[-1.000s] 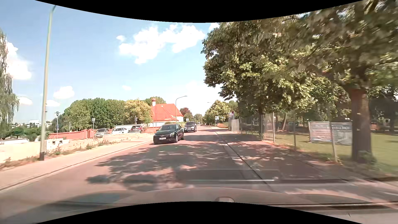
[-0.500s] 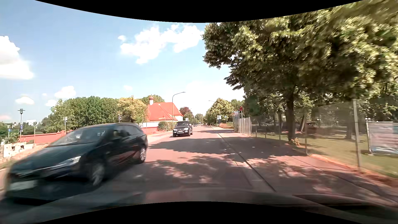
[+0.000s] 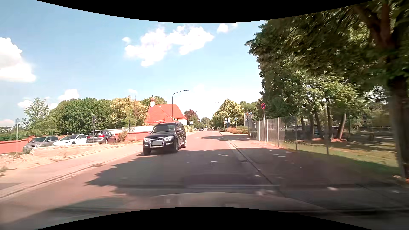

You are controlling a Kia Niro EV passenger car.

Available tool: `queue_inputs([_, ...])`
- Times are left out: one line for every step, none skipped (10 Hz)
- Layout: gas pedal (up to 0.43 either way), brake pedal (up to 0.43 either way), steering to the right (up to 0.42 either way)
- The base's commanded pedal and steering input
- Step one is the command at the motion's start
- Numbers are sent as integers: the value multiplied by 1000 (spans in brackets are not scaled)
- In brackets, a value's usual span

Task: Follow the waypoints while adhering to traffic rules and regulations

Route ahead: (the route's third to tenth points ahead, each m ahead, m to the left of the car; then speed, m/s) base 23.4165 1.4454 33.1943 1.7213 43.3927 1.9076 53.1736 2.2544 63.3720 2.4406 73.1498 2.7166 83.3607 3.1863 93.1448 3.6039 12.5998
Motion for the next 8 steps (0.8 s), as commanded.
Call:
queue_inputs([177, 0, -5])
queue_inputs([177, 0, -5])
queue_inputs([169, 0, -5])
queue_inputs([169, 0, -4])
queue_inputs([169, 0, -4])
queue_inputs([169, 0, -4])
queue_inputs([157, 0, -4])
queue_inputs([157, 0, -3])
